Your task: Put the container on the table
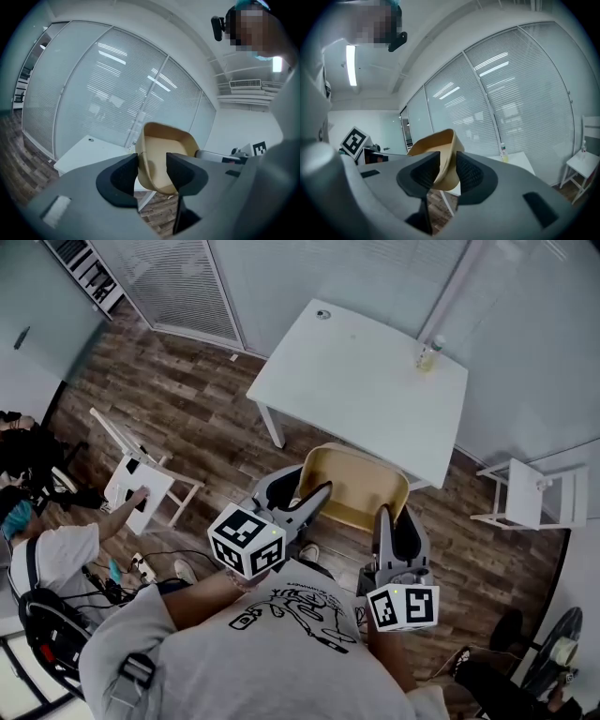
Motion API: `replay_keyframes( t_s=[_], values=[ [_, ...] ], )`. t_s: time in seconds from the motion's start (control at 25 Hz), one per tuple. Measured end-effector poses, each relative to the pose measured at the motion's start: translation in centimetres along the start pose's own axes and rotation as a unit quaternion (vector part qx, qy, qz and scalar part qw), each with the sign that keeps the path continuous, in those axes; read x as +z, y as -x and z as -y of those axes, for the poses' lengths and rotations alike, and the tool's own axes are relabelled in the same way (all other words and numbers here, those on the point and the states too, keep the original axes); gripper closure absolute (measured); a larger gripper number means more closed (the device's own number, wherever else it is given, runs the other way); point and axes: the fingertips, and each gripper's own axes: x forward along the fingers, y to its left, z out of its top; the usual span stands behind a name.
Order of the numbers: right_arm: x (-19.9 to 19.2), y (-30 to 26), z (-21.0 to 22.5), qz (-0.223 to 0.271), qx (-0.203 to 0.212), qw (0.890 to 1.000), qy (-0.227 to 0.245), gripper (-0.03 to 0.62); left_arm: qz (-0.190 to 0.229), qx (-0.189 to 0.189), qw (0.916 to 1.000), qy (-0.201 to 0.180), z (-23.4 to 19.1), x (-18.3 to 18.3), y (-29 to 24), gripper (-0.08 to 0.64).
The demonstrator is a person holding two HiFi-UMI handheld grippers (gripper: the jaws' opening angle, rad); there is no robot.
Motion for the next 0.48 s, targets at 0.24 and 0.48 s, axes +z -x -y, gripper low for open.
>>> replay_keyframes(
  t_s=[0.24,0.48],
  values=[
    [0.5,-5.3,0.2,-0.006,0.003,1.0,0.0,0.497,0.003,0.002,1.0,0.003,-4.0,2.6,-2.2,0.374],
    [1.1,-12.3,-0.9,-0.011,0.006,1.0,0.003,0.497,0.006,0.003,0.9999,0.008,-10.0,5.9,-3.9,0.374]
  ],
)
